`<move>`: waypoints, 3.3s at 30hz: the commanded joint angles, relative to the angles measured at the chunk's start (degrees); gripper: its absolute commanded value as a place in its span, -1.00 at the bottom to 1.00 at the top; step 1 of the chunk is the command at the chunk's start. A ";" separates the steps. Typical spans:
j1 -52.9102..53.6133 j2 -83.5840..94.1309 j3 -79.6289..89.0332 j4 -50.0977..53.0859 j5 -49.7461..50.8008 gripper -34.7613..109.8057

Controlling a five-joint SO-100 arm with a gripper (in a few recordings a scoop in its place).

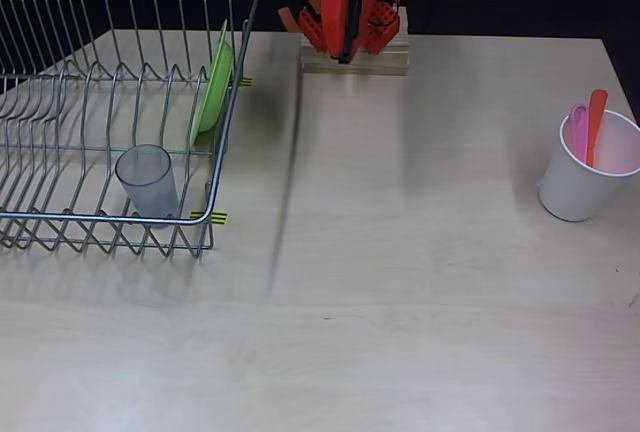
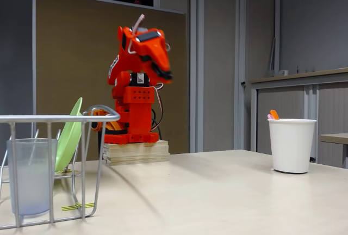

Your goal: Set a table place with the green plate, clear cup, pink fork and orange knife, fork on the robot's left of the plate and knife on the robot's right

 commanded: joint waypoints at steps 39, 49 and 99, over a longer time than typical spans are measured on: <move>38.50 -42.63 -20.30 13.36 43.59 -0.18; 42.45 -45.44 -16.52 9.23 41.13 -0.21; 48.34 -62.40 -36.39 12.30 24.08 -0.52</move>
